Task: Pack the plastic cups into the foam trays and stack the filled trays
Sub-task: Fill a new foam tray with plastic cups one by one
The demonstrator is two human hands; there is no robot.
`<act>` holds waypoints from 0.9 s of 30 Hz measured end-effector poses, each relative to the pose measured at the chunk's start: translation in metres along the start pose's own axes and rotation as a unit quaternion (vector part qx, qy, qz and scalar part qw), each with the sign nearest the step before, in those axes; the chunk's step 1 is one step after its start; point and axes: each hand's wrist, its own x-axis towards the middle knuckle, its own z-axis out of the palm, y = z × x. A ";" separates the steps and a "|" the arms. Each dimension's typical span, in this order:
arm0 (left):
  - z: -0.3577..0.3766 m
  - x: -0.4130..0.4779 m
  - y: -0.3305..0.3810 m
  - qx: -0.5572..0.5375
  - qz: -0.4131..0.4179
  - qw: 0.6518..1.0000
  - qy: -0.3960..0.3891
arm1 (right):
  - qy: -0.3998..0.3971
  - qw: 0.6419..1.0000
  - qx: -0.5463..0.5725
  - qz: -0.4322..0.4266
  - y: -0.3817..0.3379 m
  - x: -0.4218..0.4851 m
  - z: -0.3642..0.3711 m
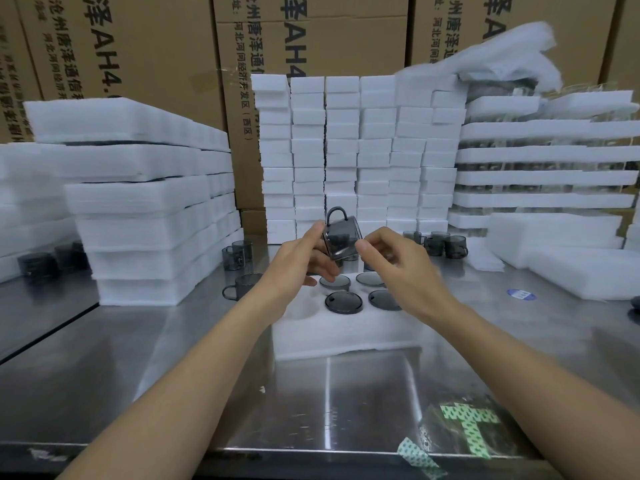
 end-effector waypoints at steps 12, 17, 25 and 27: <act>0.002 -0.003 -0.007 0.081 0.093 0.992 -0.038 | 0.058 0.996 -0.030 0.065 0.000 0.002 -0.001; 0.003 -0.006 -0.013 0.137 0.137 0.979 -0.057 | 0.053 0.994 -0.064 0.077 0.000 0.001 0.001; -0.004 0.003 -0.009 0.019 0.091 0.996 -0.010 | -0.044 0.998 0.037 0.023 -0.006 -0.003 -0.003; -0.005 0.005 -0.011 0.009 0.082 0.997 -0.011 | -0.059 0.997 0.040 0.008 -0.008 -0.003 -0.002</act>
